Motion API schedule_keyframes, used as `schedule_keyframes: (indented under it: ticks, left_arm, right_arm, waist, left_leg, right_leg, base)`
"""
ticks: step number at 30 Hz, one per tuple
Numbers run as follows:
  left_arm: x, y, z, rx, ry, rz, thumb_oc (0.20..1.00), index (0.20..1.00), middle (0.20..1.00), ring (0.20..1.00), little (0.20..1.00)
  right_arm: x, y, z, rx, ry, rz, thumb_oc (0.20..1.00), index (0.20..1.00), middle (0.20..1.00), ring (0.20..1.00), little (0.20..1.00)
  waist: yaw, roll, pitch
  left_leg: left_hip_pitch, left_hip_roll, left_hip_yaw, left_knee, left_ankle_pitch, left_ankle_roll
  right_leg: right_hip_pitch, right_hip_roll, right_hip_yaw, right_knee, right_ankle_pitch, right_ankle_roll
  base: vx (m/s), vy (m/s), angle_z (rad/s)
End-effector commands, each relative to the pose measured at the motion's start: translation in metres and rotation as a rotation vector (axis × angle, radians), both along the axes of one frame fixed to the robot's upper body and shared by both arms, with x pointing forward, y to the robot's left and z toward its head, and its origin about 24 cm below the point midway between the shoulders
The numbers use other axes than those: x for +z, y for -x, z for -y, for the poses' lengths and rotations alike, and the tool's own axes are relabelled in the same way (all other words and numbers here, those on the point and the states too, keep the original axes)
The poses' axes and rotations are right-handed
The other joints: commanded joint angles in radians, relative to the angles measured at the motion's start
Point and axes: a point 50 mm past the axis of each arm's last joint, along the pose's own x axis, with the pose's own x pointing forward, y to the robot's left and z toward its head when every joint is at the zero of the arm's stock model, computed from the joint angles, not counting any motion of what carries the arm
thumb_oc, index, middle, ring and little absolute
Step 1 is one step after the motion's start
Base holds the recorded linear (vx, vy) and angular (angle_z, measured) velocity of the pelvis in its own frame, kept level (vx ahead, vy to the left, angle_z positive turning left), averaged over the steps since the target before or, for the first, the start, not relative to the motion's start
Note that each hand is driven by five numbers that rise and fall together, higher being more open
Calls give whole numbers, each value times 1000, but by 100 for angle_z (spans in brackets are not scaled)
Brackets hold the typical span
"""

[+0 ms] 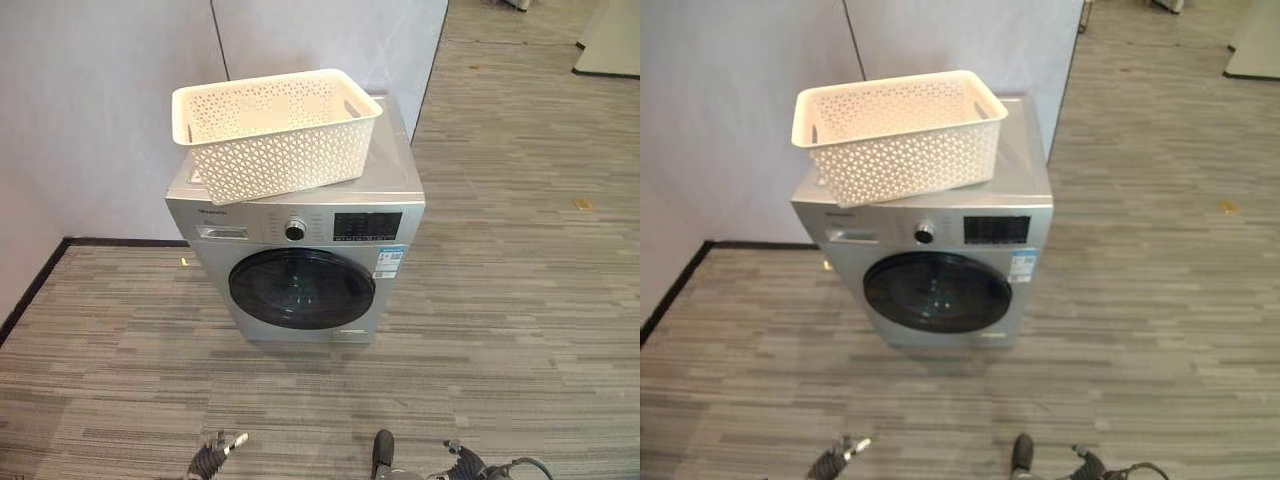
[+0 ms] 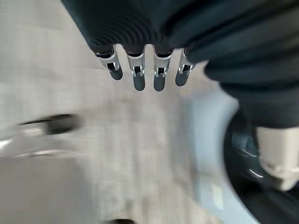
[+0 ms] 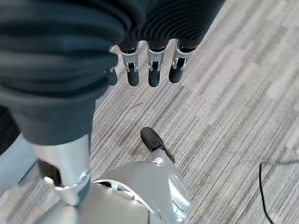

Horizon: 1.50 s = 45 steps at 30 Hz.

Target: Grab the laundry basket,head to the washer,open it,put in the laundry and shut it.

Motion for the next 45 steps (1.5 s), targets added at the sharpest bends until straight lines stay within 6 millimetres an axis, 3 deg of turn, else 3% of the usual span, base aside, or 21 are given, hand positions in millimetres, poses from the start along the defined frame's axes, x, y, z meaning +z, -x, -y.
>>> schedule_keyframes:
  ticks: [1,10,16,17,18,19,20,21,22,23,24,25,26,28,30,31,34,39,45]
  left_arm:
    - [3,-7,-18,28,-84,-4,1000,1000,1000,1000,1000]
    - [9,-28,-15,21,-65,80,1000,1000,1000,1000,1000]
    - [11,-34,-11,14,-42,112,1000,1000,1000,1000,1000]
    - [12,-34,-12,14,-42,112,1000,1000,1000,1000,1000]
    - [13,-38,-13,18,-40,122,1000,1000,1000,1000,1000]
    - [13,-38,-13,18,-40,123,1000,1000,1000,1000,1000]
    - [14,-39,-15,17,-42,124,1000,1000,1000,1000,1000]
    - [15,-41,-15,20,-46,129,1000,1000,1000,1000,1000]
    - [15,-41,-15,20,-46,129,1000,1000,1000,1000,1000]
    - [16,-45,-15,29,-47,143,1000,1000,1000,1000,1000]
    - [17,-48,-15,32,-41,159,1000,1000,1000,1000,1000]
    - [17,-48,-15,32,-41,160,1000,1000,1000,1000,1000]
    - [18,-52,-13,28,-40,170,1000,1000,1000,1000,1000]
    - [17,-53,-12,3,-44,167,1000,1000,1000,1000,1000]
    - [17,-50,-12,2,-44,167,1000,1000,1000,1000,1000]
    - [17,-48,-11,-19,-46,164,1000,1000,1000,1000,1000]
    - [16,-45,-11,-57,-60,145,1000,1000,1000,1000,1000]
    - [17,-48,-8,-78,-53,163,1000,1000,1000,1000,1000]
    - [14,-45,-4,-86,-46,142,1000,1000,1000,1000,1000]
  right_arm:
    - [-6,-1,-18,-39,-57,-7,1000,1000,1000,1000,1000]
    - [2,-21,-16,-43,-71,70,1000,1000,1000,1000,1000]
    - [2,-20,-17,-10,-75,59,1000,1000,1000,1000,1000]
    - [2,-20,-17,-10,-76,59,1000,1000,1000,1000,1000]
    - [1,-18,-20,3,-78,43,1000,1000,1000,1000,1000]
    - [1,-18,-20,3,-78,44,1000,1000,1000,1000,1000]
    - [0,-17,-21,9,-81,40,1000,1000,1000,1000,1000]
    - [0,-17,-21,17,-77,31,1000,1000,1000,1000,1000]
    - [0,-17,-21,17,-78,31,1000,1000,1000,1000,1000]
    - [0,-18,-18,8,-68,31,1000,1000,1000,1000,1000]
    - [2,-22,-15,2,-59,43,1000,1000,1000,1000,1000]
    - [2,-22,-15,2,-60,43,1000,1000,1000,1000,1000]
    - [5,-29,-12,-4,-48,71,1000,1000,1000,1000,1000]
    - [7,-34,-10,-25,-44,92,1000,1000,1000,1000,1000]
    - [5,-30,-9,-45,-44,85,1000,1000,1000,1000,1000]
    - [5,-27,-9,-47,-49,78,1000,1000,1000,1000,1000]
    - [1,-20,-9,-54,-40,47,1000,1000,1000,1000,1000]
    - [-2,-18,-15,-54,-48,27,1000,1000,1000,1000,1000]
    - [-5,-11,-19,-58,-58,3,1000,1000,1000,1000,1000]
  waist:
    - [12,-56,13]
    - [-12,-51,24]
    - [-14,-52,34]
    - [-16,-54,32]
    - [6,-77,65]
    - [3,-79,62]
    - [15,-92,81]
    - [34,-118,99]
    - [32,-118,98]
    - [40,-120,104]
    - [48,-120,106]
    - [47,-122,106]
    - [50,-112,111]
    - [47,-108,112]
    - [52,-93,98]
    - [50,-76,77]
    - [51,-66,57]
    - [60,-54,27]
    - [58,-52,6]
  left_leg:
    - [11,-10,-12,37,-1,2]
    - [-5,25,-6,103,22,-16]
    - [-48,71,-79,257,170,-28]
    - [-53,69,-81,256,172,-27]
    - [-141,50,-183,451,259,-6]
    - [-147,47,-187,452,261,-6]
    - [-191,24,-239,548,287,7]
    - [-262,-40,-309,618,265,34]
    - [-265,-41,-312,623,262,35]
    - [-293,-77,-317,589,181,46]
    - [-301,-110,-306,457,76,48]
    - [-301,-113,-305,452,80,49]
    - [-299,-104,-288,326,71,41]
    - [-302,-95,-276,291,66,31]
    - [-272,-98,-285,236,63,31]
    - [-225,-92,-261,170,72,33]
    - [-156,-93,-218,91,81,41]
    - [-103,-109,-190,10,91,50]
    - [-98,-121,-193,8,77,54]
  right_leg:
    - [38,-90,22,57,-140,86]
    - [35,-55,42,68,-171,64]
    - [65,52,85,82,-246,-14]
    - [61,50,84,82,-245,-14]
    - [87,78,99,88,-260,-51]
    - [84,75,96,87,-259,-51]
    - [101,84,102,88,-263,-63]
    - [125,86,116,72,-267,-68]
    - [125,86,114,71,-267,-67]
    - [138,88,125,59,-270,-62]
    - [151,86,149,52,-274,-45]
    - [150,84,149,52,-273,-45]
    - [162,85,160,48,-278,-33]
    - [172,81,181,55,-283,-25]
    - [188,84,189,49,-283,-17]
    - [207,74,183,46,-282,-9]
    - [224,52,183,38,-273,5]
    - [231,28,170,24,-261,29]
    - [241,11,149,10,-259,43]
  base:
    - [36,-31,2]
    - [12,-60,-3]
    - [51,-180,-26]
    - [21,-259,-38]
    - [0,-193,-33]
    - [11,-273,-17]
    - [52,-182,-17]
    - [56,-179,-31]
    - [88,-110,-44]
    - [113,42,-51]
    - [111,39,-15]
    - [106,106,-7]
    - [47,88,-13]
    - [90,102,-55]
    - [177,153,-60]
    - [235,229,-78]
    - [141,161,-71]
    - [70,98,-5]
    - [36,44,8]
